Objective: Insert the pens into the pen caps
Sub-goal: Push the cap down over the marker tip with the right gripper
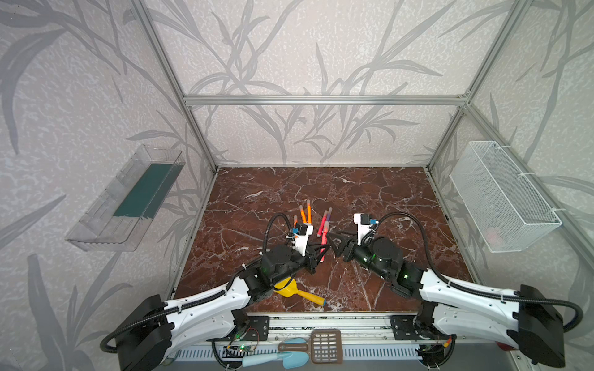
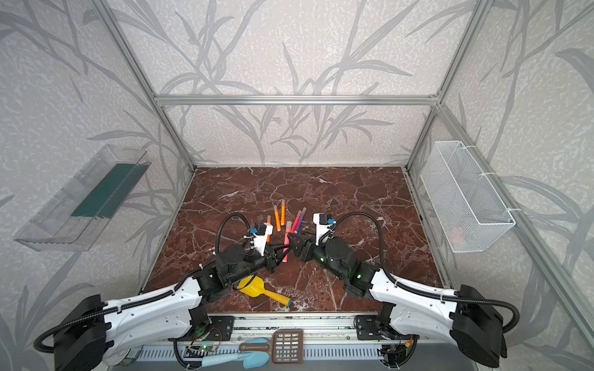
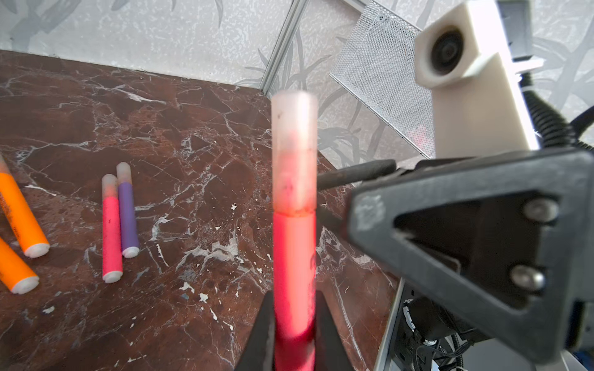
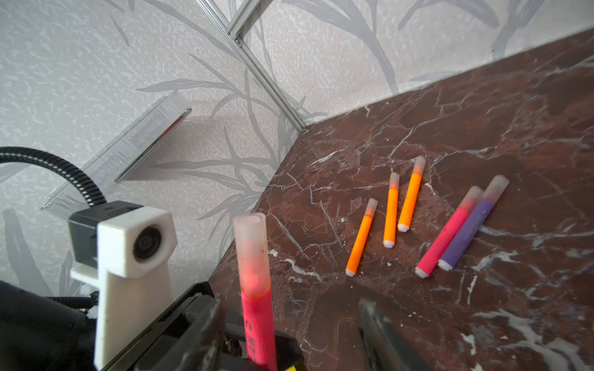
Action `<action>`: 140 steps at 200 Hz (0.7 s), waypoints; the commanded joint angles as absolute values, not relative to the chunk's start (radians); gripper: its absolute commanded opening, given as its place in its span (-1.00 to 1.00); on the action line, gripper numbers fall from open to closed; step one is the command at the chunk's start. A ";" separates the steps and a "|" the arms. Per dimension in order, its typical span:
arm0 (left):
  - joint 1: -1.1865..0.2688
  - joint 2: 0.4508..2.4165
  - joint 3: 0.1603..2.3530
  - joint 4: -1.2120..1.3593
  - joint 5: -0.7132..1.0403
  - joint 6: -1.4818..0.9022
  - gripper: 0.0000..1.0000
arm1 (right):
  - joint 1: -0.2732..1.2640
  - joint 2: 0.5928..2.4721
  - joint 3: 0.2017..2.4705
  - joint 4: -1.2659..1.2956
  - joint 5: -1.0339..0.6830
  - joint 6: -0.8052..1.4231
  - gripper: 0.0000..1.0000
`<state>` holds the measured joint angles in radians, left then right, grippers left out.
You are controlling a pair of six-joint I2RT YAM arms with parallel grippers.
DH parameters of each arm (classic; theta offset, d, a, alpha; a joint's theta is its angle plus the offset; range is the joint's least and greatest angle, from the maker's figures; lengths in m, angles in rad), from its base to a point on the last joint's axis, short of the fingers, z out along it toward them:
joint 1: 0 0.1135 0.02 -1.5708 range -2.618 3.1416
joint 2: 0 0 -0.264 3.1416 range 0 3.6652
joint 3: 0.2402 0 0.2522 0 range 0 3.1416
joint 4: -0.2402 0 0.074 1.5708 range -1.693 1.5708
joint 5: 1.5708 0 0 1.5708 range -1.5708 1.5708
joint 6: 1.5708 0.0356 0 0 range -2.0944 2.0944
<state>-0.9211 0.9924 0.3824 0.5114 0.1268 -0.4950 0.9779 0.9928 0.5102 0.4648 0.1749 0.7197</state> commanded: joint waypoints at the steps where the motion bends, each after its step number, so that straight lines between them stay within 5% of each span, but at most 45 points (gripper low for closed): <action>1: -0.926 1.014 0.383 0.555 0.167 -0.429 -1.00 | 0.952 0.899 0.509 0.401 0.188 0.673 0.48; 72: -0.952 1.070 0.389 0.586 0.198 -0.351 -1.00 | 0.918 0.930 0.583 0.326 0.140 0.670 0.67; 109: -0.956 1.088 0.390 0.588 0.190 -0.345 -1.00 | 0.915 1.032 0.643 0.324 0.099 0.680 0.46; 140: -0.957 1.098 0.393 0.586 0.177 -0.339 -1.00 | 0.913 1.077 0.665 0.336 0.064 0.693 -0.02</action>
<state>-0.9546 1.0935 0.3820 0.5545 0.1844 -0.3649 0.9176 1.0557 0.6262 0.3237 0.1017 0.6846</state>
